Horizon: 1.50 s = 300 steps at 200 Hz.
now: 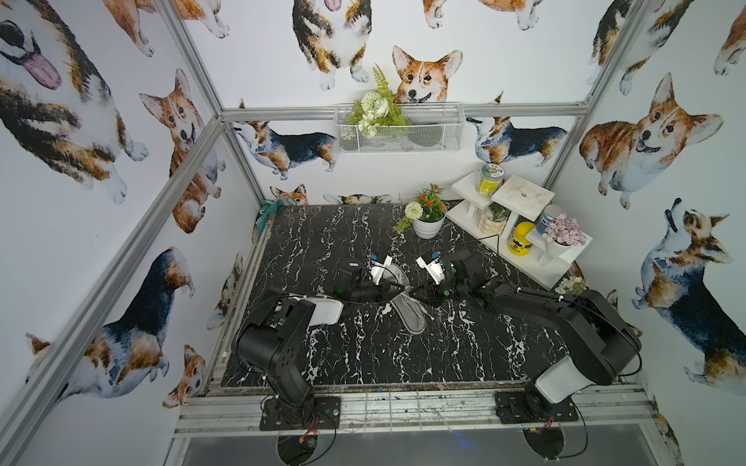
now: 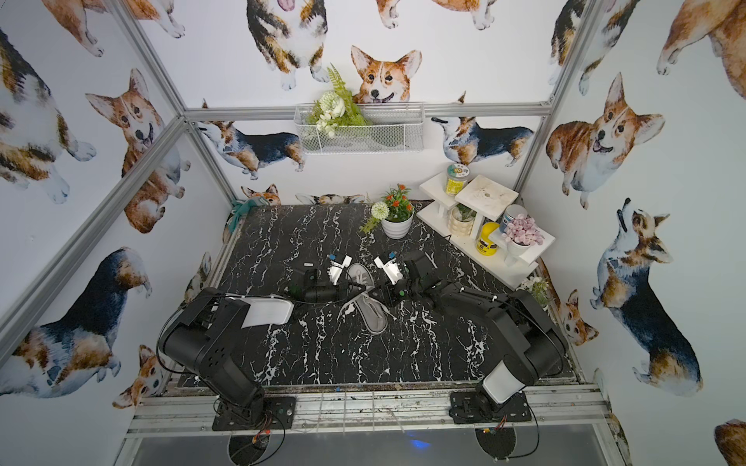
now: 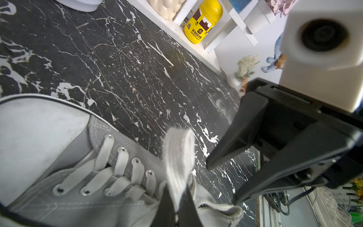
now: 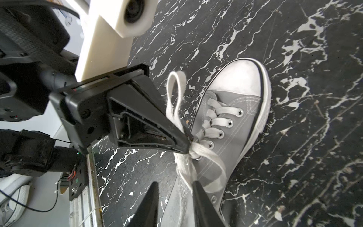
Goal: Tie the shoes
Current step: Wrap the shoelace around the shoelace, then cross the shoelace with the shoelace.
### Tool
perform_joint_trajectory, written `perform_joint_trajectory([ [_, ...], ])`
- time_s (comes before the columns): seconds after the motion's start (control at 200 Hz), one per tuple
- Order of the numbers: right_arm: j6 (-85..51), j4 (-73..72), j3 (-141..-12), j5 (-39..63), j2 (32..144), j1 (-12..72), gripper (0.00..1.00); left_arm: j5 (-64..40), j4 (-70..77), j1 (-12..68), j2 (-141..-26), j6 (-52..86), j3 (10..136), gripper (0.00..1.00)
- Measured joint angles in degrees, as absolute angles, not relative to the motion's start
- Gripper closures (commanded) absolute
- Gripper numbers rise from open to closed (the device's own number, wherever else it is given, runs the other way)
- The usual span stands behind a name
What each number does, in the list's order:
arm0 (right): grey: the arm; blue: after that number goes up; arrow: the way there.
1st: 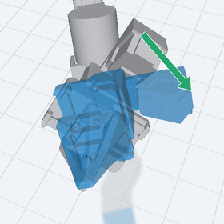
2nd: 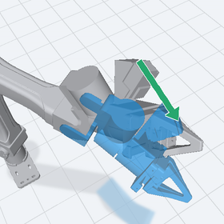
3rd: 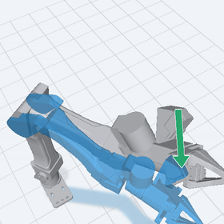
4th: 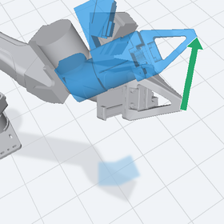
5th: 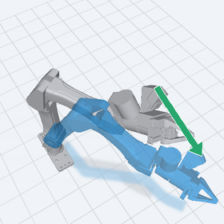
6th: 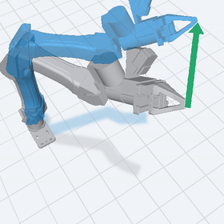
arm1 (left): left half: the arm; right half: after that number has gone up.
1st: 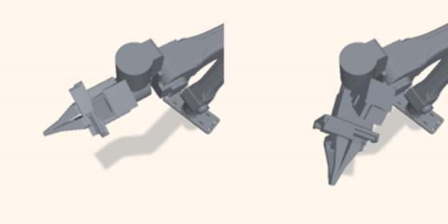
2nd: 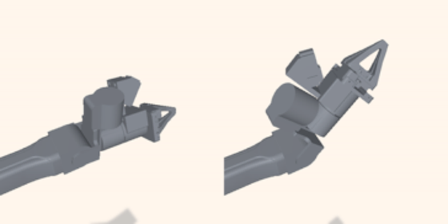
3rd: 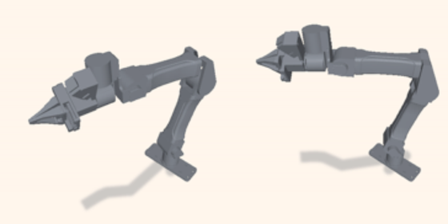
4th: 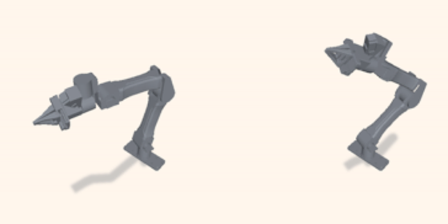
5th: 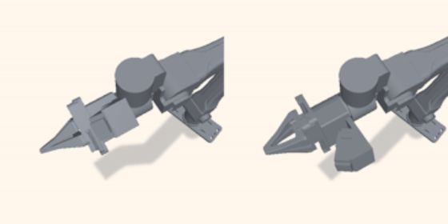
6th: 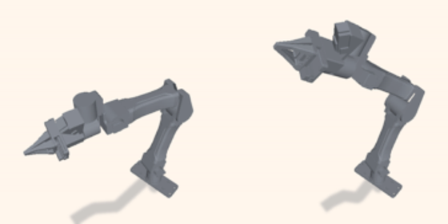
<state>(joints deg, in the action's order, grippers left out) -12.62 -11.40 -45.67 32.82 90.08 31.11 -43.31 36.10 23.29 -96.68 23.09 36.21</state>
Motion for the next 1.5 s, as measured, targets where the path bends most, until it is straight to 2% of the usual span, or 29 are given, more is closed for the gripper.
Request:
perform_joint_trajectory([
  [0.551, -7.7, -9.6, -47.2, 29.2, 92.7, 33.9, 0.73, -43.3, 35.2, 23.6, -96.6, 22.8, 36.8, 1.0],
  [0.636, -7.2, -9.0, -47.2, 28.8, 92.8, 34.1, 0.77, -43.3, 35.2, 23.6, -96.6, 22.8, 36.8, 1.0],
  [0.931, -6.8, -8.6, -47.5, 27.6, 93.4, 34.2, 1.0, -43.2, 35.1, 23.7, -96.4, 22.5, 36.9, 1.0],
  [1.501, -7.1, -8.0, -48.0, 25.9, 90.9, 34.2, 1.0, -42.9, 34.4, 23.7, -95.8, 21.3, 36.8, 1.0],
])
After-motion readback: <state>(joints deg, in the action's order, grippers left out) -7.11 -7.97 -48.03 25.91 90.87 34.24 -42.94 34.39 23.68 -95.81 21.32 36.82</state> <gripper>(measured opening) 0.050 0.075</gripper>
